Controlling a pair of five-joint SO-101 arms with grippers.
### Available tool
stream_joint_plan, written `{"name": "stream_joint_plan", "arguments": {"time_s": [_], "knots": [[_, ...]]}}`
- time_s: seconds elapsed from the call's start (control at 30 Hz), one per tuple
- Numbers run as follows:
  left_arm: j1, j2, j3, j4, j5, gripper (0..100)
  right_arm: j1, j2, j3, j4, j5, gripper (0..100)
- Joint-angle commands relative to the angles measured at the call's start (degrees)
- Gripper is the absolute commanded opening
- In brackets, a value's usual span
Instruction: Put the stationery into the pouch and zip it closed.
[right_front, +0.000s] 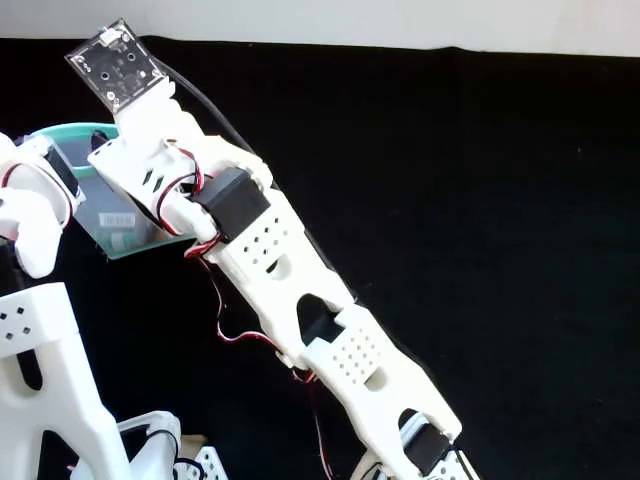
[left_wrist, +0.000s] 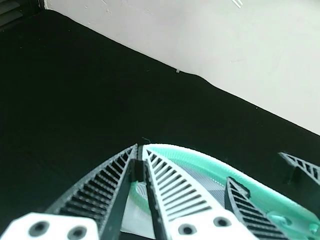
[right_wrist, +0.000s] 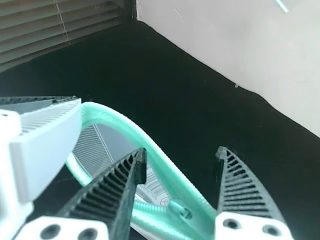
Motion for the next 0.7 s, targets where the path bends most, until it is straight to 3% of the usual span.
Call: {"name": "stream_joint_plan", "arguments": {"time_s": [0.0, 0.43, 0.67], "knots": [[-0.40, 3.56, 6.73, 1.14, 0.26, 1, 0.22, -6.64, -6.29, 0.13, -0.18, 21.4], [-0.40, 3.56, 6.81, 1.14, 0.26, 1, 0.48, -13.23, -6.29, 12.88, 0.00, 21.4], [-0.31, 3.56, 6.81, 1.14, 0.26, 1, 4.97, -12.97, -6.20, 21.49, 0.00, 21.4]]}}
